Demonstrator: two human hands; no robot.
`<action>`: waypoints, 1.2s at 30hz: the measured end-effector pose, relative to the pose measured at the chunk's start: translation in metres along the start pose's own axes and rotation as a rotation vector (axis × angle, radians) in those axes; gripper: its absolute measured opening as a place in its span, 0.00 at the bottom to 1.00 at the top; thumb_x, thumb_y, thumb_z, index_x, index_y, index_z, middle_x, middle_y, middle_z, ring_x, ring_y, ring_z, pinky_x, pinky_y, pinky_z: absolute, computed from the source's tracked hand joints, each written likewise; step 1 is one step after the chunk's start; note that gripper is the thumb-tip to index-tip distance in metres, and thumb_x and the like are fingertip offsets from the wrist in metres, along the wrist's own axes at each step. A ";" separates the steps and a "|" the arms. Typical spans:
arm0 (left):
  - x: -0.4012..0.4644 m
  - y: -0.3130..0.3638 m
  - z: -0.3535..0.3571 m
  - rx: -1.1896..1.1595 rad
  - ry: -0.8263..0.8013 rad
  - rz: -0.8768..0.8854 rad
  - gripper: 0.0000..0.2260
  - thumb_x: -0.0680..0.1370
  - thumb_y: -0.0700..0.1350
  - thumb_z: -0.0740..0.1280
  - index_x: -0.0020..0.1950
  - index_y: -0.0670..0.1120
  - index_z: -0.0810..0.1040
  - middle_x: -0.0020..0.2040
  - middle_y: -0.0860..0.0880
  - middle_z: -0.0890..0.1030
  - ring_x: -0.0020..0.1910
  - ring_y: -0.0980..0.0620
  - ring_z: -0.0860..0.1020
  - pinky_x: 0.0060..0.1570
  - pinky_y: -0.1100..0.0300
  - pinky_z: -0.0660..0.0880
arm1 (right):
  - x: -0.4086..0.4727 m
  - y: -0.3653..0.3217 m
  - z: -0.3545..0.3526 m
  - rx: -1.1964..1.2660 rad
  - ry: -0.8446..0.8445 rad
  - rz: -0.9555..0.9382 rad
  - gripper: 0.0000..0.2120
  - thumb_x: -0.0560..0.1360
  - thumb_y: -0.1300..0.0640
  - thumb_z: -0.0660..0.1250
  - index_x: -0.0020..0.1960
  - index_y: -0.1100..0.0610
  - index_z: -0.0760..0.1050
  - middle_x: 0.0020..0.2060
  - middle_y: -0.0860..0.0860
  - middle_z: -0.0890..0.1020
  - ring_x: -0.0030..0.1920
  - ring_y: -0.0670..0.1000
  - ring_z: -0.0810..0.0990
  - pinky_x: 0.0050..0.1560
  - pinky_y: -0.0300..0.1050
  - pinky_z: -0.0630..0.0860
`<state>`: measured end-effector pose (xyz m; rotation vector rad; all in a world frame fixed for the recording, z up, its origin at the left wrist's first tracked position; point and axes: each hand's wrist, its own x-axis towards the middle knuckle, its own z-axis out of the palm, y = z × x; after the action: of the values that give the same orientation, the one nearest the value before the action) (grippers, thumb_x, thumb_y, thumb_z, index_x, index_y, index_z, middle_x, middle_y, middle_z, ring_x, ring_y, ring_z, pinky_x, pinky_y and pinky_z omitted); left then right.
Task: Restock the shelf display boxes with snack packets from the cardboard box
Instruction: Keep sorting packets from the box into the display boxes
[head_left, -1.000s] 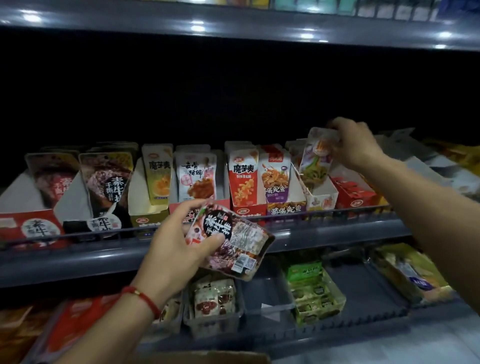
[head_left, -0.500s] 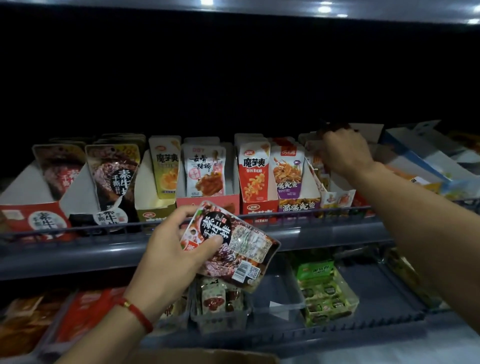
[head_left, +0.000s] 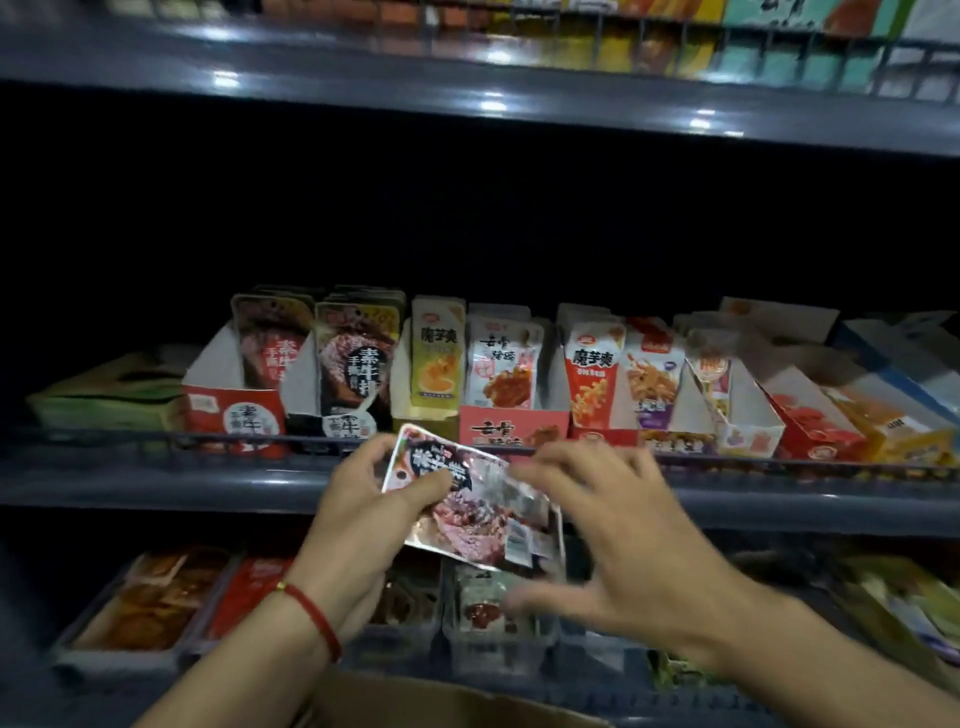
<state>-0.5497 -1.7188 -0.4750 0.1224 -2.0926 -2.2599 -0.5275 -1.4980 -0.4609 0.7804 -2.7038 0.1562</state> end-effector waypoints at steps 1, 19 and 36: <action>-0.005 0.003 -0.006 -0.064 -0.035 -0.054 0.10 0.75 0.36 0.74 0.56 0.44 0.83 0.50 0.41 0.87 0.52 0.40 0.85 0.61 0.40 0.78 | 0.003 -0.014 0.004 -0.067 -0.041 -0.031 0.40 0.72 0.21 0.54 0.77 0.38 0.55 0.70 0.41 0.69 0.65 0.39 0.62 0.69 0.51 0.64; -0.005 -0.010 -0.111 0.186 -0.074 0.159 0.09 0.80 0.33 0.68 0.57 0.44 0.81 0.47 0.43 0.87 0.41 0.47 0.87 0.37 0.60 0.80 | 0.116 -0.079 -0.014 1.184 0.159 0.372 0.18 0.75 0.57 0.74 0.63 0.49 0.75 0.49 0.47 0.87 0.44 0.42 0.86 0.38 0.38 0.82; 0.017 -0.032 -0.162 0.012 0.328 0.130 0.14 0.80 0.36 0.68 0.57 0.55 0.77 0.46 0.51 0.87 0.42 0.53 0.85 0.42 0.58 0.81 | 0.272 -0.065 -0.041 0.057 0.220 0.145 0.14 0.83 0.52 0.64 0.67 0.55 0.74 0.58 0.55 0.80 0.53 0.55 0.77 0.48 0.46 0.69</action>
<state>-0.5507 -1.8790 -0.5198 0.3230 -1.8865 -1.9957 -0.6982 -1.6810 -0.3302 0.5472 -2.5541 0.3333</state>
